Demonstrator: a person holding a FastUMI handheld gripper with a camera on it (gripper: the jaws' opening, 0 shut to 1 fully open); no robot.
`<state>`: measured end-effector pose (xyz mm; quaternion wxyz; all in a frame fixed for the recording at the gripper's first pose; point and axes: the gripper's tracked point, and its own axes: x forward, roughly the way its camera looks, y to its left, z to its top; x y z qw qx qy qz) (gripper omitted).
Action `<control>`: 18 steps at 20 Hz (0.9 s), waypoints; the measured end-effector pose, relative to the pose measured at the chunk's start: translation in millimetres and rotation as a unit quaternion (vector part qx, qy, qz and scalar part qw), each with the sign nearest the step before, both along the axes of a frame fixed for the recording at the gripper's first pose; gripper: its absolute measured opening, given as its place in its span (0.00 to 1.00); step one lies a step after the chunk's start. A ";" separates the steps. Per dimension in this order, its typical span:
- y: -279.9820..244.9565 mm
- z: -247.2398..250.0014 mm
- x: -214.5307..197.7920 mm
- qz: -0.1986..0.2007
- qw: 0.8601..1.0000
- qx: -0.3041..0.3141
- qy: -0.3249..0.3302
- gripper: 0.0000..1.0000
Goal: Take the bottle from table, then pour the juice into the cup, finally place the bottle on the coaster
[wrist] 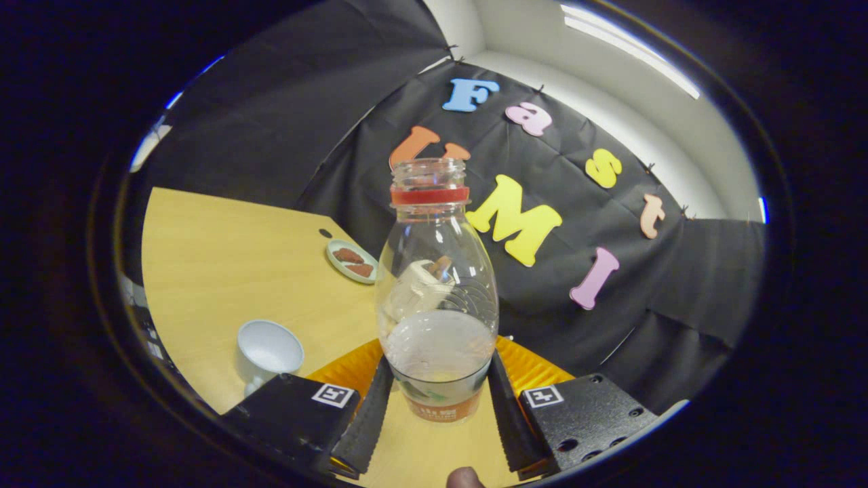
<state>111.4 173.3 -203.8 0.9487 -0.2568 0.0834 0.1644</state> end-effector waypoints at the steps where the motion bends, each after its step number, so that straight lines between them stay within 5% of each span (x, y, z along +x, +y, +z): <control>1: -1.3 5.8 2.8 -0.001 1.000 0.025 0.004 0.76; 9: 4.0 52.0 47.5 -0.009 0.973 0.228 0.032 0.76; 18: 6.2 10.9 111.7 -0.021 0.968 0.246 0.051 0.76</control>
